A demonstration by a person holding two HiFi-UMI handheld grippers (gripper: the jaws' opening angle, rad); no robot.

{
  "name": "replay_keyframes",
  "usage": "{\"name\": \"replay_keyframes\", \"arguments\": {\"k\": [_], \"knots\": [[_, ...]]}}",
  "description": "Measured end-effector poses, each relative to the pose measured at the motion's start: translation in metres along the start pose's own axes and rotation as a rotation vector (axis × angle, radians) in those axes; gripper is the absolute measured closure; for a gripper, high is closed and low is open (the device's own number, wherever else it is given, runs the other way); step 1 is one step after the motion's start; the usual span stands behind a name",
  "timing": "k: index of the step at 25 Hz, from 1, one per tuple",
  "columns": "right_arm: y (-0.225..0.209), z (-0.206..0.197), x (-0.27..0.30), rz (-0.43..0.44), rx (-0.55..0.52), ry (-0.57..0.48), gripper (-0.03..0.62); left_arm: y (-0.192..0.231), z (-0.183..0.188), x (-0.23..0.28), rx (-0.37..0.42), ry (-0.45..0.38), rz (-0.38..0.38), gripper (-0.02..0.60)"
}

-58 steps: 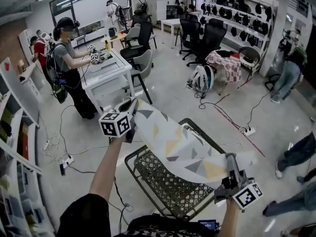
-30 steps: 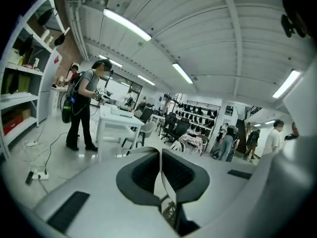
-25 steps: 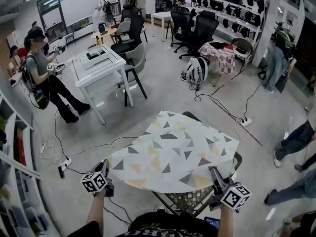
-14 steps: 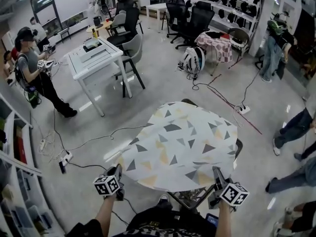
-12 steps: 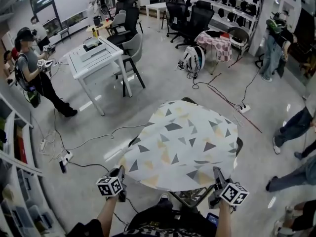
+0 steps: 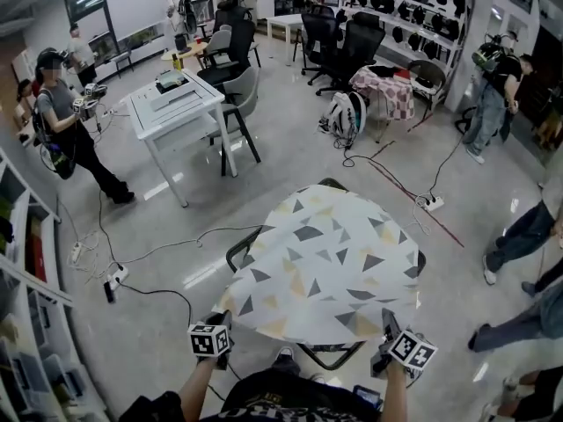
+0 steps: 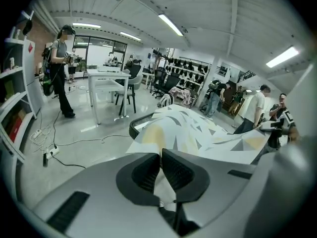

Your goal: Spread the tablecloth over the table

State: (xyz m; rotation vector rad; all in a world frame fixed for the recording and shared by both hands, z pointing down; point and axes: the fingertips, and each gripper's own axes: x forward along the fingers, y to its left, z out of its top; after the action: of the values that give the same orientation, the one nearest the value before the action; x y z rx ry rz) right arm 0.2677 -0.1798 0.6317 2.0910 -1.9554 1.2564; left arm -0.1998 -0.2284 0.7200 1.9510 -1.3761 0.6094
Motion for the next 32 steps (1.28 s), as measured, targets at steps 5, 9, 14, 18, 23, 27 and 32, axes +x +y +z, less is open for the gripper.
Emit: {"name": "replay_keyframes", "arguments": {"k": [5,9,14,18,23,27,32], "knots": [[-0.028,-0.02,-0.011,0.0,0.013,0.063,0.558,-0.014,-0.014,-0.004,0.027,0.007,0.075,0.552],[-0.047,-0.041,-0.024,0.006,0.036,0.114,0.482,-0.023,-0.023,-0.006,0.031,0.02,0.133,0.551],[-0.062,-0.066,-0.035,0.036,0.083,0.16,0.415,-0.038,-0.033,-0.007,0.01,0.033,0.15,0.361],[-0.074,-0.087,-0.04,0.06,0.119,0.199,0.35,-0.068,-0.048,-0.008,0.009,0.027,0.096,0.255],[-0.084,-0.108,-0.046,0.071,0.109,0.239,0.335,-0.108,-0.059,-0.012,0.047,0.009,0.027,0.256],[-0.09,-0.116,-0.056,0.052,0.085,0.255,0.316,-0.141,-0.056,-0.021,0.079,-0.022,-0.047,0.256],[-0.102,-0.126,-0.073,0.032,0.054,0.263,0.322,-0.189,-0.044,-0.034,0.194,-0.079,-0.159,0.274]]}}
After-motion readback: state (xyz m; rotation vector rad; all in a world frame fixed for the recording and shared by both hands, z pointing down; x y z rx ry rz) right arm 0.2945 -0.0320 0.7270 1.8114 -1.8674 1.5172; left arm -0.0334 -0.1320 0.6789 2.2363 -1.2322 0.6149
